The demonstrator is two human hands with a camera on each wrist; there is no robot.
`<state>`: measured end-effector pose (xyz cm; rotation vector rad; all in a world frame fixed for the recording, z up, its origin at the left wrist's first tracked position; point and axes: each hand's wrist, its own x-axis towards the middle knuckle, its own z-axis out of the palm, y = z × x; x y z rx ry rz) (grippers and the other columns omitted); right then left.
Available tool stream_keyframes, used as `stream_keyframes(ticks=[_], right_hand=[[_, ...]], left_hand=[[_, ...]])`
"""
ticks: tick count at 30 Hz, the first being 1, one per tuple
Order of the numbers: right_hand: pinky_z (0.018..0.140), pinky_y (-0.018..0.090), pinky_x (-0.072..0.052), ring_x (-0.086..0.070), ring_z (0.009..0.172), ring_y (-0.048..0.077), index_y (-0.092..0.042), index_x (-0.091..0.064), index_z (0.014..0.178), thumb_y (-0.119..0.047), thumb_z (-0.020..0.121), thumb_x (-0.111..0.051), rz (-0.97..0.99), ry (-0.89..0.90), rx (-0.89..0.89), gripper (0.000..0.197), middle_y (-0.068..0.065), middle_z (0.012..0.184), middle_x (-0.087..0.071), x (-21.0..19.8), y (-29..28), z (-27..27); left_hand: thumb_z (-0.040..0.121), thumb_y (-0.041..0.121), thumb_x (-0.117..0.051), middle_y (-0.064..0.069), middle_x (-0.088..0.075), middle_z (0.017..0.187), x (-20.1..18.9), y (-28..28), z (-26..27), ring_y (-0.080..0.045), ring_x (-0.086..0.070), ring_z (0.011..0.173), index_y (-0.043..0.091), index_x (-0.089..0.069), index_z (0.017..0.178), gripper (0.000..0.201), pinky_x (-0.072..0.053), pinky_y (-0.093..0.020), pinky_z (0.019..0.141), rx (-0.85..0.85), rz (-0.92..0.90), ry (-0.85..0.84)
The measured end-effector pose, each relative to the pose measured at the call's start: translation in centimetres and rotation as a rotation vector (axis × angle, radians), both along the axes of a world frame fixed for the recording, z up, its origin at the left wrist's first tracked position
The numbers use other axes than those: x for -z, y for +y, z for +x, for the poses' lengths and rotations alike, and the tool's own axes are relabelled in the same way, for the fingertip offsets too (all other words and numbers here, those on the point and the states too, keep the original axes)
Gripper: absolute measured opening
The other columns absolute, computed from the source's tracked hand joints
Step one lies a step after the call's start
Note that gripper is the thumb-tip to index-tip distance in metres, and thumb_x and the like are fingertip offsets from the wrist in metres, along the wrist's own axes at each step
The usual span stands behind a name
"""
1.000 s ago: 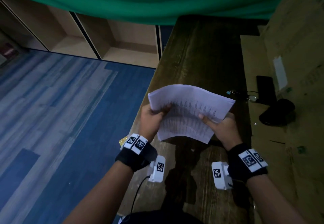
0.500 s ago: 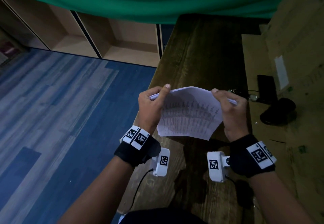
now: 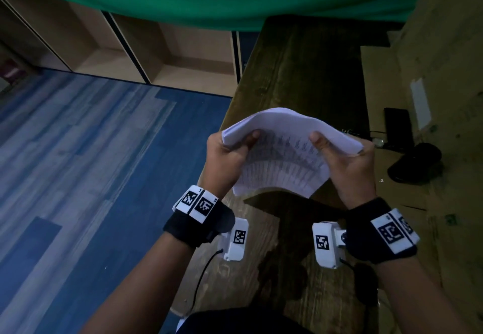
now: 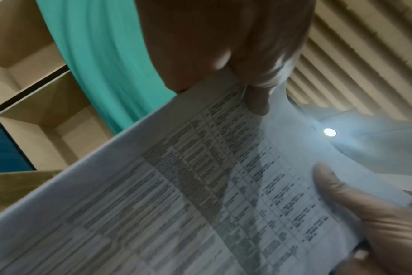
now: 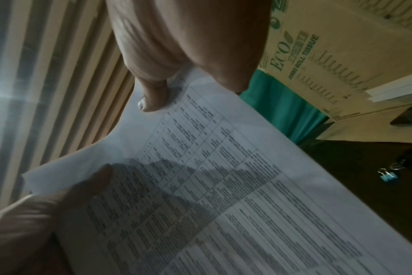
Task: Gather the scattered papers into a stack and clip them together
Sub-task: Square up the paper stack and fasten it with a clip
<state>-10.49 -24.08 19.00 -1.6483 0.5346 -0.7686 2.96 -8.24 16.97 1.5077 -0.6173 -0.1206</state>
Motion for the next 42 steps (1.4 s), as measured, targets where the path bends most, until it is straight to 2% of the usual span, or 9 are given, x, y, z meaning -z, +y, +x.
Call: stream_keyframes(ticks=[6,13,16,20,26,32,35,38,42], right_hand=[[0.062,0.018,-0.047,-0.057,0.077,0.002,-0.030,-0.046,0.082,-0.016,0.075,-0.079,0.260,0.167,0.033,0.037,-0.011,0.083,-0.055,3.5,1.5,0.0],[0.075,0.033,-0.058,-0.066,0.096,0.016,-0.010,-0.048,0.121,-0.037,0.052,-0.089,0.381,0.279,0.030,0.084,0.005,0.106,-0.063,6.6,0.3,0.0],[0.075,0.027,-0.053,-0.063,0.093,0.008,-0.022,-0.054,0.101,-0.022,0.062,-0.086,0.337,0.257,0.007,0.050,-0.001,0.098,-0.062,6.6,-0.2,0.0],[0.081,0.038,-0.056,-0.063,0.097,0.012,-0.020,-0.053,0.112,-0.022,0.068,-0.085,0.375,0.309,-0.003,0.054,0.003,0.106,-0.063,7.5,-0.2,0.4],[0.080,0.036,-0.056,-0.064,0.092,0.011,-0.023,-0.057,0.094,-0.021,0.075,-0.080,0.375,0.321,0.003,0.030,-0.002,0.096,-0.065,8.8,-0.2,0.4],[0.070,0.031,-0.057,-0.072,0.079,0.006,-0.020,-0.067,0.084,-0.018,0.071,-0.082,0.349,0.348,-0.090,0.020,-0.005,0.087,-0.074,9.0,-3.3,0.8],[0.070,0.033,-0.051,-0.069,0.070,0.011,-0.007,-0.066,0.076,-0.035,0.075,-0.074,0.350,0.301,-0.111,0.028,-0.004,0.074,-0.073,9.1,-8.3,2.0],[0.081,0.035,-0.049,-0.066,0.084,0.018,-0.007,-0.069,0.104,-0.038,0.089,-0.062,0.290,0.335,0.010,0.035,0.010,0.097,-0.073,11.2,-14.5,4.3],[0.085,0.034,-0.047,-0.062,0.106,0.031,-0.007,-0.055,0.130,-0.008,0.089,-0.063,-0.024,0.695,0.085,0.042,0.017,0.125,-0.062,16.6,-22.1,7.3]], left_hand=[[0.087,0.001,-0.070,-0.013,-0.073,0.086,5.2,0.3,-1.1,-0.018,-0.067,0.083,0.006,-0.075,0.090,0.007,-0.058,-0.042,0.077,-0.121,0.138,0.265],[0.087,0.001,-0.071,-0.011,-0.074,0.094,5.8,0.5,-0.9,-0.018,-0.069,0.089,0.008,-0.073,0.096,0.012,-0.059,-0.034,0.080,-0.029,0.074,0.377],[0.085,0.002,-0.074,0.000,-0.076,0.089,6.1,0.7,-0.4,-0.013,-0.071,0.086,0.014,-0.074,0.092,0.013,-0.058,-0.031,0.077,-0.015,0.084,0.404],[0.087,0.002,-0.071,-0.009,-0.073,0.096,6.4,0.7,-0.4,-0.014,-0.069,0.089,0.009,-0.072,0.096,0.011,-0.058,-0.034,0.080,0.001,0.169,0.350],[0.087,0.007,-0.073,0.018,-0.074,0.078,7.9,0.1,-0.7,0.002,-0.068,0.078,0.041,-0.074,0.075,0.036,-0.059,-0.030,0.076,-0.048,0.236,0.343],[0.085,0.002,-0.074,0.022,-0.072,0.067,8.1,-0.7,0.9,0.007,-0.065,0.064,0.024,-0.068,0.067,0.029,-0.055,-0.018,0.062,-0.012,0.329,0.228],[0.084,0.009,-0.077,0.007,-0.072,0.071,8.5,-0.7,2.9,-0.005,-0.065,0.064,0.010,-0.070,0.077,0.010,-0.058,-0.039,0.067,0.032,0.427,0.207],[0.071,0.035,-0.081,-0.014,-0.069,0.072,9.5,-0.1,4.9,-0.024,-0.065,0.064,-0.007,-0.067,0.078,0.044,-0.056,-0.052,0.065,0.078,0.568,0.264],[0.079,0.020,-0.081,0.013,-0.053,0.044,11.0,1.0,5.7,0.000,-0.047,0.042,0.014,-0.057,0.053,0.036,-0.037,-0.022,0.049,0.174,0.783,0.224]])
